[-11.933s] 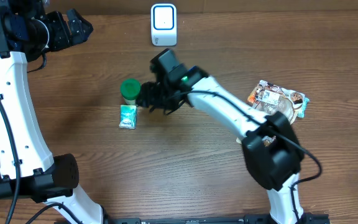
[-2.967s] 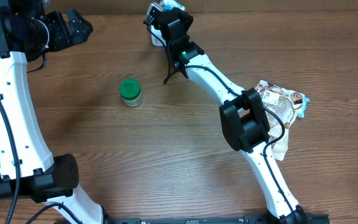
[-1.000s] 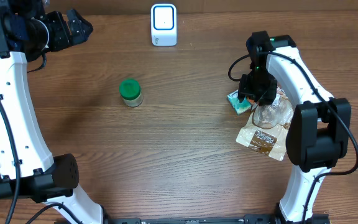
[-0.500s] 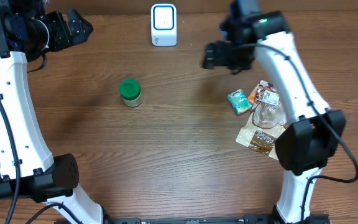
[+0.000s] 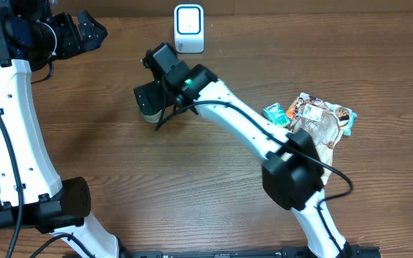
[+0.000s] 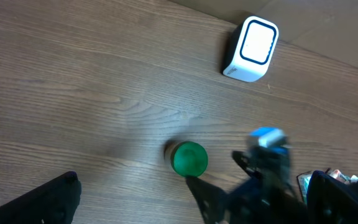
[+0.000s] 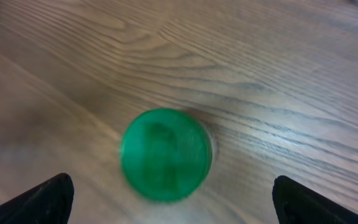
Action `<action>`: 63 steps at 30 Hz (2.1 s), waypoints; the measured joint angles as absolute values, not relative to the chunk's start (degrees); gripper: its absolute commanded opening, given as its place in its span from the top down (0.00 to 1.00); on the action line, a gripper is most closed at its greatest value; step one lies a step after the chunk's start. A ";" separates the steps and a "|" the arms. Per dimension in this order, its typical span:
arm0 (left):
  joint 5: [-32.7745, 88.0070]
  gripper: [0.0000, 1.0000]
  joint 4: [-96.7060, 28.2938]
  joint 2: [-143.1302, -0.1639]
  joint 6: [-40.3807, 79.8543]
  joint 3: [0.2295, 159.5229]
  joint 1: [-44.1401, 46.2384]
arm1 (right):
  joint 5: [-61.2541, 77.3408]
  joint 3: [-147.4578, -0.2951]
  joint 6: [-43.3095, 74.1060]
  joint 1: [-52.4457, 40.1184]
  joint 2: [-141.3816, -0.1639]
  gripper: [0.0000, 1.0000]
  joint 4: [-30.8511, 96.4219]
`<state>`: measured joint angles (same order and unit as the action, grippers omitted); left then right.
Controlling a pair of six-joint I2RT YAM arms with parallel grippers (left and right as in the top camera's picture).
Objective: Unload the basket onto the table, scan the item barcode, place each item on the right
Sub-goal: 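Reach the right gripper to the green-lidded Knorr jar and grasp it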
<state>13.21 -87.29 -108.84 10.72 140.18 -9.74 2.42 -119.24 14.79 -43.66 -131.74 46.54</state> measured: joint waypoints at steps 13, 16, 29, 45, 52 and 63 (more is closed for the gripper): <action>13.21 0.00 -87.29 -108.84 10.72 140.18 -9.74 | 1.10 -119.24 14.57 -45.21 -137.29 0.00 39.16; 13.21 0.00 -87.29 -108.84 10.72 140.18 -9.74 | 1.26 -119.24 12.25 -45.23 -138.19 0.04 39.70; 13.21 0.00 -87.29 -108.84 10.74 140.18 -9.74 | 1.08 -119.66 0.16 -45.41 -137.12 0.60 45.91; 13.21 0.00 -87.26 -108.84 10.72 140.18 -9.74 | 18.81 -119.50 -48.75 -44.58 -118.08 0.62 82.17; 13.21 0.00 -87.29 -108.84 10.72 140.18 -9.74 | 25.50 -119.48 -59.96 -41.08 -118.19 0.41 81.71; 13.21 0.00 -87.29 -108.84 10.72 140.18 -9.74 | 25.50 -119.50 -62.63 -39.83 -128.70 0.31 77.03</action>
<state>13.21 -87.29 -108.84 10.72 140.18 -9.74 25.50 -119.50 -62.63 -39.83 -128.70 77.03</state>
